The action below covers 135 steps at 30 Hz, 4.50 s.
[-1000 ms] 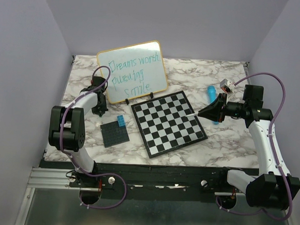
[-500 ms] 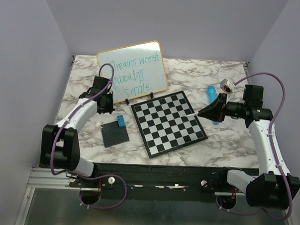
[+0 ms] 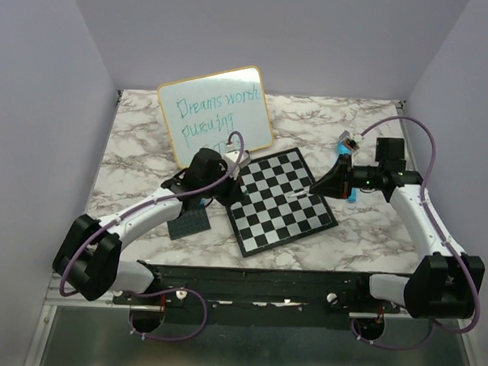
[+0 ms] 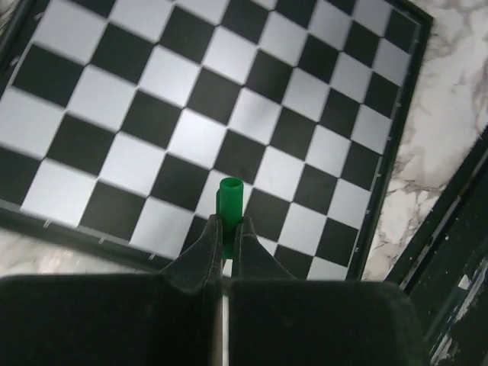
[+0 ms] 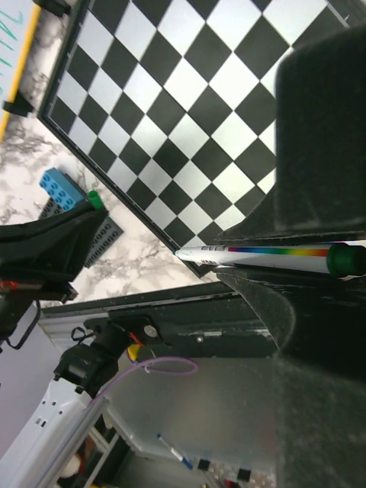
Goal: Write a sentence on the whiteboard
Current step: Insert the pen cap into the whiteboard marker.
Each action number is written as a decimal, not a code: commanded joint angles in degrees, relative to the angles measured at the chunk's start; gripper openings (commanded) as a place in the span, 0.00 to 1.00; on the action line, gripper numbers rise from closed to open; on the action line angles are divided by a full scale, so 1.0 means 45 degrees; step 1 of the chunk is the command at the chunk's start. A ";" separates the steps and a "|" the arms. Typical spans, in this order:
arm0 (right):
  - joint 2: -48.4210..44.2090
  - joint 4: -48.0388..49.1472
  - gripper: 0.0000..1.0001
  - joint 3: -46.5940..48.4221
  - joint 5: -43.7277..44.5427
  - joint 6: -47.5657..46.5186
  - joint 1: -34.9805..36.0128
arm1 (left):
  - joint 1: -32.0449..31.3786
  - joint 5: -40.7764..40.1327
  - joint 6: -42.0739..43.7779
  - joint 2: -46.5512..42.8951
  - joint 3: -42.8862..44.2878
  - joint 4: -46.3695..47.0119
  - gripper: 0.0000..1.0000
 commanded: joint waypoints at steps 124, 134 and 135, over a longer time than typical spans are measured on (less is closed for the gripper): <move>0.8596 0.5041 0.01 0.0526 0.2187 0.5832 0.3724 | -0.3496 -0.0876 0.1179 0.3911 -0.2970 1.0343 0.25; 0.8577 0.4846 0.01 0.0585 0.2461 0.5695 0.3587 | -0.3457 -0.2145 0.1120 0.2661 -0.3380 0.9133 0.77; 0.8577 0.4826 0.01 0.0585 0.2461 0.5714 0.3587 | -0.3457 -0.2243 0.1101 0.2524 -0.3458 0.8996 0.98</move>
